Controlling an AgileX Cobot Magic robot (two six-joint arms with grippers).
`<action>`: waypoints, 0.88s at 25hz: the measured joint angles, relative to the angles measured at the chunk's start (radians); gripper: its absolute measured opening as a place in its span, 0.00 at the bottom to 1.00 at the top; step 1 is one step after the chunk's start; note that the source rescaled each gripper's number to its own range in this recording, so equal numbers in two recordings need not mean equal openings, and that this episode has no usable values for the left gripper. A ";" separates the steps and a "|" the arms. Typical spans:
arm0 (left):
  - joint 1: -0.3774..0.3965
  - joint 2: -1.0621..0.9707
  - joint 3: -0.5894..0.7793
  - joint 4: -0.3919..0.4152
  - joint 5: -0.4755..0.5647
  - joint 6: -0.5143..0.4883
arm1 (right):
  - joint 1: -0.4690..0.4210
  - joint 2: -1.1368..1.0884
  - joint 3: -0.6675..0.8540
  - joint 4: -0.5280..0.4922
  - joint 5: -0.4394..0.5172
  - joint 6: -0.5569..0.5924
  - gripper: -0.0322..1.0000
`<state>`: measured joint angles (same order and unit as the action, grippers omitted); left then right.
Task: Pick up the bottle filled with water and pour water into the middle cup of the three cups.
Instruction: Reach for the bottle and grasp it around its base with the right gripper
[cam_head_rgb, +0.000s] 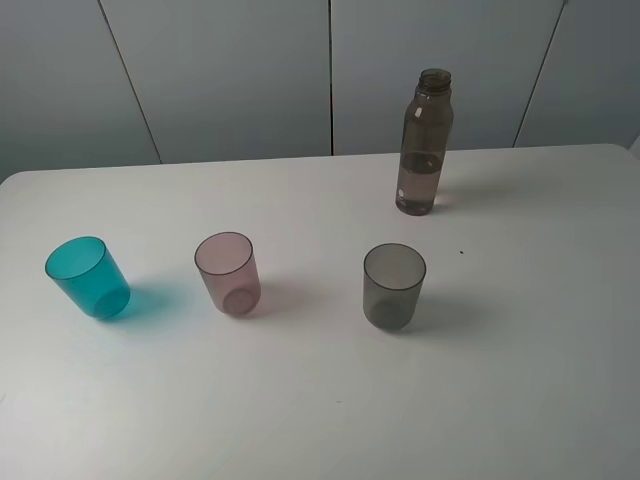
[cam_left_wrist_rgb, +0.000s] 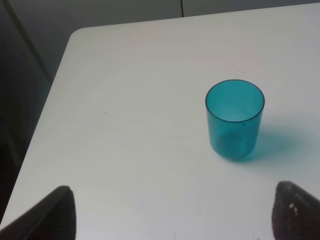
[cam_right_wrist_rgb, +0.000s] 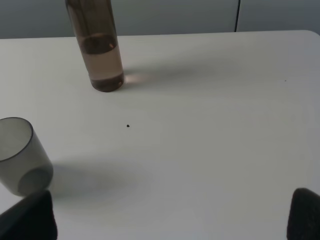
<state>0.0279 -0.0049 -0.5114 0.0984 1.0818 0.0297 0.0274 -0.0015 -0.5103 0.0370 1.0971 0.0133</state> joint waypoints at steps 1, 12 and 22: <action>0.000 0.000 0.000 0.000 0.000 0.000 | 0.000 0.000 0.000 0.000 0.000 0.000 1.00; 0.000 0.000 0.000 0.000 0.000 0.000 | 0.000 0.000 0.000 0.000 0.000 0.000 1.00; 0.000 0.000 0.000 0.000 0.000 0.000 | 0.000 0.000 0.000 0.000 0.000 0.000 1.00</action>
<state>0.0279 -0.0049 -0.5114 0.0984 1.0818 0.0297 0.0274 -0.0015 -0.5103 0.0370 1.0971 0.0133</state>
